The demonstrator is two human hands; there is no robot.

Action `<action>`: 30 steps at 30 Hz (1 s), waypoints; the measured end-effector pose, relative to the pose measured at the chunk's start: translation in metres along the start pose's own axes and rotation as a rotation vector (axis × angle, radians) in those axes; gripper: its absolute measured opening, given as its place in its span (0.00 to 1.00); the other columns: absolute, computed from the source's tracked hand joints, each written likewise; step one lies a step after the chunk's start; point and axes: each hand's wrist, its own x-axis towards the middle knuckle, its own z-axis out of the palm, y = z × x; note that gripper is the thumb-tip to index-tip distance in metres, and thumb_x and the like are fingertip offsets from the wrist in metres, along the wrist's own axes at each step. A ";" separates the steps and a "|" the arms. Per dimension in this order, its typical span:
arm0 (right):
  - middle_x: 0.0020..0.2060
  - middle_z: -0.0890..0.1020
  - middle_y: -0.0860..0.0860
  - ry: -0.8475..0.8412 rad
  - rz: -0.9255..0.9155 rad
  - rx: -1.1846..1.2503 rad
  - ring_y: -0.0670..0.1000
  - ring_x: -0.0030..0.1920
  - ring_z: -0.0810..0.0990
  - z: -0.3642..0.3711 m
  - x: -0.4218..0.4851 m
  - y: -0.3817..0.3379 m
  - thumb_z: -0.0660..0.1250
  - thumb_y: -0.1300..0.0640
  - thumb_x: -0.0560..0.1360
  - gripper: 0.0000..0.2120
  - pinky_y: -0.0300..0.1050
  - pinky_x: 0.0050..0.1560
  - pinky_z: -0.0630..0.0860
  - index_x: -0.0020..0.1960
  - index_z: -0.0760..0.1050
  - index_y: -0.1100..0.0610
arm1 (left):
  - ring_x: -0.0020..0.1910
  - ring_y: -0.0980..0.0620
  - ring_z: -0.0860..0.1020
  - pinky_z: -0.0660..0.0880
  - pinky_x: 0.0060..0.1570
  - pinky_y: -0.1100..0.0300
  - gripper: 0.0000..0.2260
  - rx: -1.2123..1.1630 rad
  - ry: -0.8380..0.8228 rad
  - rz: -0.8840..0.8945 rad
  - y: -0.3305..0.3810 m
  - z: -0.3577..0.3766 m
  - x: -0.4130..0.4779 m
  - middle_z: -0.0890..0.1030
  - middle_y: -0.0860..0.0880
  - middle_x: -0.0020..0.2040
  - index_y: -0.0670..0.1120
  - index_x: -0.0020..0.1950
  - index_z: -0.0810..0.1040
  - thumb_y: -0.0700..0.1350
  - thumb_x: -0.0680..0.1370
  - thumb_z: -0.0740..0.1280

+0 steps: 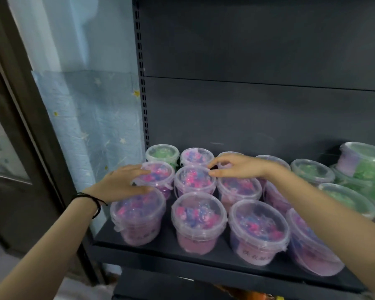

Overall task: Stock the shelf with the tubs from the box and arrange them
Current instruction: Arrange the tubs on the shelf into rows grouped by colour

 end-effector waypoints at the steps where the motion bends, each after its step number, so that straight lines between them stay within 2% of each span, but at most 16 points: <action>1: 0.61 0.76 0.44 0.053 0.002 0.018 0.46 0.62 0.74 0.005 0.014 -0.005 0.66 0.43 0.75 0.20 0.43 0.67 0.68 0.64 0.75 0.49 | 0.69 0.61 0.61 0.55 0.69 0.62 0.52 -0.057 -0.004 0.031 -0.002 0.002 0.000 0.64 0.60 0.68 0.57 0.70 0.67 0.83 0.53 0.52; 2: 0.60 0.77 0.44 0.103 0.007 0.029 0.47 0.61 0.75 0.009 0.029 -0.011 0.67 0.43 0.75 0.19 0.43 0.65 0.70 0.63 0.75 0.50 | 0.67 0.62 0.63 0.57 0.67 0.65 0.50 -0.125 0.012 0.053 -0.005 0.005 0.001 0.65 0.62 0.65 0.59 0.67 0.69 0.84 0.52 0.51; 5: 0.58 0.79 0.47 0.214 0.017 0.075 0.48 0.59 0.77 0.020 0.072 -0.034 0.70 0.47 0.74 0.17 0.39 0.60 0.71 0.61 0.76 0.49 | 0.62 0.61 0.69 0.64 0.63 0.65 0.36 -0.238 0.066 0.024 -0.011 0.009 0.002 0.68 0.62 0.62 0.66 0.57 0.68 0.83 0.54 0.56; 7: 0.59 0.77 0.46 0.172 -0.019 0.102 0.47 0.60 0.75 0.026 0.092 -0.053 0.72 0.48 0.73 0.19 0.37 0.59 0.68 0.62 0.75 0.49 | 0.60 0.60 0.70 0.66 0.61 0.64 0.34 -0.292 0.058 0.028 -0.012 0.011 0.004 0.69 0.60 0.61 0.64 0.57 0.69 0.80 0.56 0.61; 9: 0.65 0.71 0.42 -0.006 -0.072 0.069 0.42 0.64 0.69 0.035 0.103 -0.072 0.73 0.49 0.72 0.25 0.38 0.65 0.65 0.68 0.71 0.47 | 0.61 0.59 0.69 0.63 0.59 0.66 0.36 -0.374 0.065 0.042 -0.012 0.015 0.005 0.67 0.57 0.64 0.57 0.64 0.69 0.72 0.62 0.69; 11: 0.70 0.66 0.41 -0.186 -0.111 -0.058 0.39 0.69 0.62 0.048 0.109 -0.084 0.73 0.50 0.73 0.28 0.40 0.72 0.58 0.71 0.68 0.45 | 0.67 0.57 0.65 0.63 0.61 0.65 0.42 -0.494 0.063 0.019 -0.014 0.018 0.005 0.64 0.55 0.68 0.52 0.72 0.62 0.65 0.63 0.74; 12: 0.72 0.65 0.41 -0.228 -0.122 -0.108 0.40 0.71 0.60 0.054 0.112 -0.085 0.73 0.51 0.73 0.28 0.41 0.74 0.57 0.71 0.68 0.46 | 0.70 0.56 0.62 0.62 0.64 0.62 0.47 -0.541 0.051 0.015 -0.018 0.021 0.005 0.60 0.54 0.72 0.53 0.74 0.57 0.66 0.62 0.74; 15: 0.72 0.66 0.42 -0.193 -0.145 -0.115 0.42 0.73 0.60 0.059 0.114 -0.085 0.73 0.52 0.73 0.26 0.43 0.75 0.57 0.69 0.71 0.46 | 0.75 0.58 0.51 0.57 0.72 0.54 0.54 -0.607 -0.051 0.022 -0.026 0.021 0.001 0.47 0.59 0.76 0.59 0.75 0.48 0.69 0.59 0.74; 18: 0.73 0.65 0.42 -0.220 -0.124 -0.104 0.43 0.73 0.60 0.055 0.112 -0.084 0.73 0.53 0.73 0.25 0.44 0.74 0.57 0.68 0.72 0.43 | 0.71 0.61 0.53 0.56 0.71 0.57 0.57 -0.687 -0.157 0.038 -0.033 0.022 -0.005 0.52 0.61 0.73 0.61 0.75 0.46 0.71 0.55 0.73; 20: 0.74 0.64 0.42 -0.236 -0.098 -0.102 0.43 0.74 0.59 0.052 0.111 -0.087 0.72 0.56 0.73 0.25 0.42 0.73 0.57 0.67 0.72 0.43 | 0.68 0.64 0.55 0.57 0.67 0.61 0.52 -0.737 -0.191 0.065 -0.037 0.021 -0.008 0.57 0.67 0.67 0.65 0.73 0.49 0.68 0.57 0.74; 22: 0.73 0.64 0.42 -0.230 -0.076 -0.107 0.43 0.74 0.59 0.052 0.112 -0.090 0.73 0.57 0.73 0.24 0.42 0.73 0.57 0.66 0.74 0.43 | 0.66 0.65 0.57 0.58 0.65 0.64 0.42 -0.767 -0.195 0.069 -0.043 0.020 -0.009 0.60 0.73 0.61 0.70 0.65 0.53 0.66 0.59 0.75; 24: 0.71 0.68 0.40 -0.205 -0.059 -0.078 0.43 0.73 0.62 0.056 0.113 -0.093 0.74 0.54 0.72 0.20 0.44 0.74 0.58 0.61 0.77 0.41 | 0.65 0.65 0.60 0.58 0.64 0.65 0.35 -0.767 -0.190 0.060 -0.046 0.019 -0.011 0.61 0.74 0.57 0.71 0.60 0.55 0.64 0.61 0.74; 25: 0.68 0.71 0.40 -0.183 -0.064 -0.057 0.43 0.71 0.64 0.059 0.114 -0.094 0.75 0.51 0.70 0.16 0.46 0.74 0.59 0.57 0.79 0.40 | 0.65 0.65 0.61 0.59 0.64 0.64 0.35 -0.762 -0.181 0.055 -0.047 0.018 -0.012 0.62 0.74 0.57 0.71 0.60 0.56 0.66 0.60 0.73; 26: 0.64 0.74 0.40 -0.150 -0.083 -0.043 0.43 0.69 0.68 0.064 0.116 -0.095 0.75 0.48 0.69 0.12 0.48 0.73 0.61 0.51 0.80 0.40 | 0.65 0.64 0.62 0.59 0.65 0.63 0.38 -0.758 -0.168 0.057 -0.049 0.019 -0.011 0.64 0.72 0.59 0.70 0.62 0.58 0.70 0.58 0.73; 28: 0.57 0.77 0.42 -0.078 -0.137 -0.040 0.44 0.63 0.73 0.073 0.118 -0.096 0.76 0.47 0.68 0.07 0.51 0.70 0.65 0.43 0.79 0.43 | 0.67 0.61 0.62 0.60 0.68 0.60 0.50 -0.750 -0.136 0.055 -0.052 0.021 -0.009 0.65 0.66 0.64 0.62 0.71 0.58 0.74 0.52 0.71; 30: 0.56 0.77 0.43 -0.062 -0.154 -0.037 0.44 0.61 0.74 0.075 0.117 -0.098 0.77 0.49 0.68 0.07 0.51 0.69 0.66 0.42 0.79 0.44 | 0.68 0.59 0.61 0.60 0.70 0.58 0.59 -0.743 -0.124 0.028 -0.054 0.022 -0.009 0.63 0.60 0.67 0.55 0.75 0.55 0.76 0.50 0.71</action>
